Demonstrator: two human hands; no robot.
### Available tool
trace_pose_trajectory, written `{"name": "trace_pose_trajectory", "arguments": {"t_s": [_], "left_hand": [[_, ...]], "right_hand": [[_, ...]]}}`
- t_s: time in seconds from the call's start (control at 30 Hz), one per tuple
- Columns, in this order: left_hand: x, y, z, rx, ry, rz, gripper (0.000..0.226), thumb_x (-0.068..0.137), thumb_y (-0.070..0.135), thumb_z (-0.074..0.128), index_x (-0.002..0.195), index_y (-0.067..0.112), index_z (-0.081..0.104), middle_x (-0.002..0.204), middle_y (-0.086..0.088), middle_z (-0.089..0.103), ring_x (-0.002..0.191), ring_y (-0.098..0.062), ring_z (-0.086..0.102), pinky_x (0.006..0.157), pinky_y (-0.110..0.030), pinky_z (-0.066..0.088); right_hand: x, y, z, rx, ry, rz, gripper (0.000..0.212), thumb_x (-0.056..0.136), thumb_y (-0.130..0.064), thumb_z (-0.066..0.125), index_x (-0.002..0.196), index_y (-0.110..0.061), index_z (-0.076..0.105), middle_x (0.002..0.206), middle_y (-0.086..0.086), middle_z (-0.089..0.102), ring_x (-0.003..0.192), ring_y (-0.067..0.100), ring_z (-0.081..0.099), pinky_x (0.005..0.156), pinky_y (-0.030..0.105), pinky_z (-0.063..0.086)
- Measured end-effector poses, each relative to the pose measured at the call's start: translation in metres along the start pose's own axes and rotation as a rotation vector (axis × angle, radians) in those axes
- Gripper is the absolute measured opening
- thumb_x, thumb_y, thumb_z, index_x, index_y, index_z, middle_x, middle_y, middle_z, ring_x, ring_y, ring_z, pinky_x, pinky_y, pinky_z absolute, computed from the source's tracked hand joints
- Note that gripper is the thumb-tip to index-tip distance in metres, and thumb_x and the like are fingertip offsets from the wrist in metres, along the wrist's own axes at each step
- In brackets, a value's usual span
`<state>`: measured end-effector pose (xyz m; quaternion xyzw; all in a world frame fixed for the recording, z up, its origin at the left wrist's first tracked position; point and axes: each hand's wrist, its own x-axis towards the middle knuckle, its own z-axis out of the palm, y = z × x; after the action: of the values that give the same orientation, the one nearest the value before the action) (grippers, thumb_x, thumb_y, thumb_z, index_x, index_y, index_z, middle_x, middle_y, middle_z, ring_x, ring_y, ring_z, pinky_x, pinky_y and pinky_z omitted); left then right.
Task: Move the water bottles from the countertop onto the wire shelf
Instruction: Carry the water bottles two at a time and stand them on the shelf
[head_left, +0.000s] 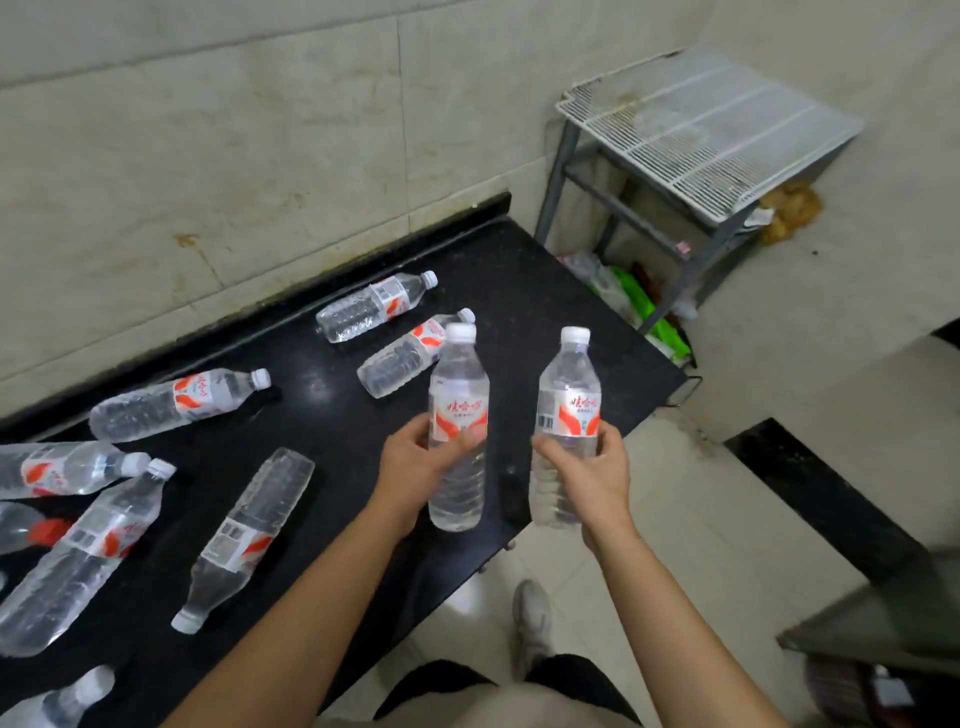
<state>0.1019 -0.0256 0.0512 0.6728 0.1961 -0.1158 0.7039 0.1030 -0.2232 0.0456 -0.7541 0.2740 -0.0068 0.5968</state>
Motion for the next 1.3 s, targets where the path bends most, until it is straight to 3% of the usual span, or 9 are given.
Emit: {"name": "trace_pose_trajectory", "arguments": {"t_s": [0.13, 0.3, 0.43, 0.53, 0.63, 0.83, 1.1, 1.23, 1.3], "left_hand": [[-0.005, 0.059, 0.051, -0.184, -0.076, 0.150, 0.048, 0.069, 0.035, 0.081, 0.109, 0.011, 0.072, 0.101, -0.005, 0.078, 0.089, -0.017, 0.074, 0.074, -0.026, 0.056], [-0.005, 0.102, 0.117, -0.258, -0.065, 0.261, 0.014, 0.088, 0.019, 0.070, 0.101, 0.012, 0.071, 0.079, 0.006, 0.076, 0.066, -0.002, 0.070, 0.056, -0.013, 0.049], [0.010, 0.126, 0.181, -0.245, -0.029, 0.325, 0.020, 0.084, 0.026, 0.073, 0.100, 0.014, 0.073, 0.087, -0.001, 0.077, 0.078, -0.015, 0.073, 0.069, -0.027, 0.059], [0.031, 0.143, 0.240, -0.249, 0.007, 0.368, 0.026, 0.075, 0.031, 0.083, 0.097, 0.019, 0.076, 0.093, -0.005, 0.077, 0.085, -0.020, 0.073, 0.080, -0.035, 0.059], [0.054, 0.157, 0.301, -0.245, 0.002, 0.402, 0.028, 0.072, 0.031, 0.086, 0.096, 0.018, 0.077, 0.094, -0.004, 0.077, 0.085, -0.018, 0.073, 0.077, -0.032, 0.057], [0.081, 0.175, 0.387, -0.162, -0.009, 0.465, 0.051, 0.063, 0.040, 0.084, 0.106, 0.014, 0.075, 0.103, -0.006, 0.078, 0.092, -0.017, 0.074, 0.075, -0.024, 0.056], [0.155, 0.223, 0.443, -0.088, 0.046, 0.582, 0.044, 0.065, 0.035, 0.088, 0.103, 0.018, 0.073, 0.100, 0.001, 0.079, 0.092, -0.012, 0.073, 0.076, -0.022, 0.056], [0.214, 0.251, 0.453, -0.108, 0.062, 0.613, 0.044, 0.063, 0.038, 0.085, 0.103, 0.022, 0.074, 0.103, 0.000, 0.078, 0.096, -0.014, 0.072, 0.078, -0.024, 0.056], [0.244, 0.267, 0.463, -0.111, 0.063, 0.624, 0.040, 0.066, 0.034, 0.088, 0.103, 0.023, 0.074, 0.102, 0.002, 0.078, 0.096, -0.012, 0.072, 0.078, -0.022, 0.056]], "right_hand": [[0.012, -0.047, -0.038, 0.181, 0.061, -0.108, 0.060, 0.070, -0.022, 0.092, 0.119, -0.022, 0.057, 0.108, -0.004, 0.071, 0.093, 0.012, 0.072, 0.082, 0.031, 0.057], [0.054, -0.080, -0.097, 0.233, 0.096, -0.245, 0.066, 0.071, -0.015, 0.091, 0.123, -0.021, 0.052, 0.114, -0.003, 0.068, 0.096, 0.010, 0.070, 0.079, 0.023, 0.055], [0.117, -0.094, -0.148, 0.230, 0.111, -0.327, 0.069, 0.069, -0.013, 0.092, 0.124, -0.019, 0.051, 0.117, 0.001, 0.067, 0.098, 0.011, 0.069, 0.082, 0.026, 0.056], [0.170, -0.105, -0.194, 0.264, 0.093, -0.338, 0.067, 0.069, -0.013, 0.092, 0.122, -0.020, 0.052, 0.111, -0.004, 0.068, 0.092, 0.003, 0.069, 0.082, 0.026, 0.056], [0.221, -0.118, -0.243, 0.302, 0.066, -0.338, 0.065, 0.072, -0.010, 0.089, 0.123, -0.021, 0.050, 0.106, -0.012, 0.066, 0.083, -0.008, 0.067, 0.074, 0.014, 0.053], [0.305, -0.143, -0.314, 0.321, 0.076, -0.366, 0.061, 0.078, -0.011, 0.086, 0.128, -0.011, 0.051, 0.106, -0.007, 0.067, 0.075, -0.014, 0.065, 0.066, 0.007, 0.050], [0.415, -0.196, -0.323, 0.284, 0.041, -0.481, 0.057, 0.077, -0.023, 0.088, 0.125, -0.015, 0.060, 0.110, -0.003, 0.071, 0.093, 0.006, 0.071, 0.077, 0.018, 0.056], [0.470, -0.224, -0.310, 0.266, 0.047, -0.549, 0.045, 0.077, -0.022, 0.088, 0.114, -0.021, 0.062, 0.101, -0.006, 0.072, 0.087, 0.004, 0.070, 0.074, 0.018, 0.055], [0.498, -0.242, -0.302, 0.228, 0.040, -0.566, 0.047, 0.074, -0.033, 0.088, 0.113, -0.025, 0.063, 0.098, -0.008, 0.073, 0.087, 0.006, 0.071, 0.075, 0.023, 0.056]]}}
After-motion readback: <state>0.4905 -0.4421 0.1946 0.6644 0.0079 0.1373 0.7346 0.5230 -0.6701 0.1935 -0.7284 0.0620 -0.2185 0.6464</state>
